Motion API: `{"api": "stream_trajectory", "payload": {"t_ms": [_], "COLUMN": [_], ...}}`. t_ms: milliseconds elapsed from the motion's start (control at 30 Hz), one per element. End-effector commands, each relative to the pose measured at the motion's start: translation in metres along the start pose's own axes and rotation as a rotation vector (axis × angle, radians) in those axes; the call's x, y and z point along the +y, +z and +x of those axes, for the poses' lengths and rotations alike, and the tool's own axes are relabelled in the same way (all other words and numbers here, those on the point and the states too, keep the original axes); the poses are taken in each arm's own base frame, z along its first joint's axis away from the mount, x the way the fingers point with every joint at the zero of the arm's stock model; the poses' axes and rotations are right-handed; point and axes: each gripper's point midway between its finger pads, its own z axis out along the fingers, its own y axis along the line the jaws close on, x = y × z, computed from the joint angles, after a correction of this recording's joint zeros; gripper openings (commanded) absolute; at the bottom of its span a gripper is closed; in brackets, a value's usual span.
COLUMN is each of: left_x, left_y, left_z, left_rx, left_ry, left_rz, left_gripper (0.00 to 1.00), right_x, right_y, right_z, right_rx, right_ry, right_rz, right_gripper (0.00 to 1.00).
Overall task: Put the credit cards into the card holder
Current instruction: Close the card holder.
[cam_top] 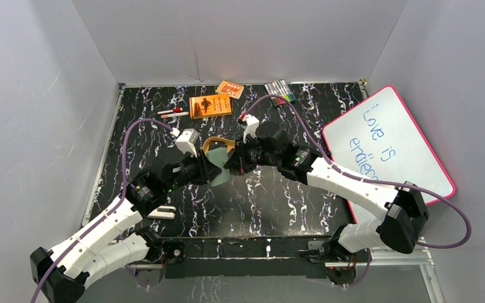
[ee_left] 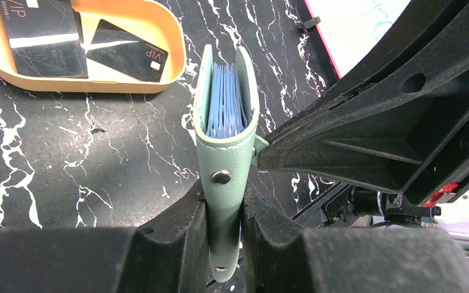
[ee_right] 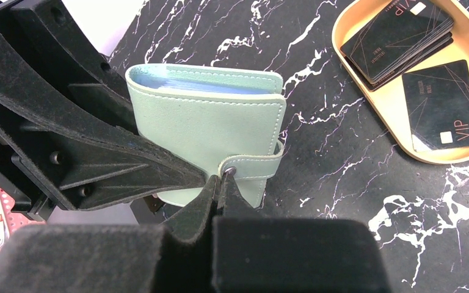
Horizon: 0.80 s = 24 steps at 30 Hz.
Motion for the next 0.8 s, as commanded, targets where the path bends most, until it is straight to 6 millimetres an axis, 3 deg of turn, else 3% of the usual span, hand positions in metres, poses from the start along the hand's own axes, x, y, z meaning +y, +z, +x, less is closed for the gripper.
{"api": "stream_trajectory", "payload": {"t_ms": [0, 767], "left_x": [-0.0256, -0.0286], "left_y": [-0.0092, -0.0128], "left_z": [-0.0271, -0.0265], "left_rx": [-0.073, -0.068], "left_ry": [0.014, 0.016], "left_rz": [0.083, 0.098], "left_gripper": [0.0, 0.0], "right_x": [0.0251, 0.0209], "right_y": [-0.0003, 0.0037], "right_z": [-0.0241, -0.0157], "right_rx": [-0.055, -0.022], "right_ry": [-0.037, -0.066], "right_rz": [-0.061, -0.025], "right_gripper": [0.0, 0.0]}}
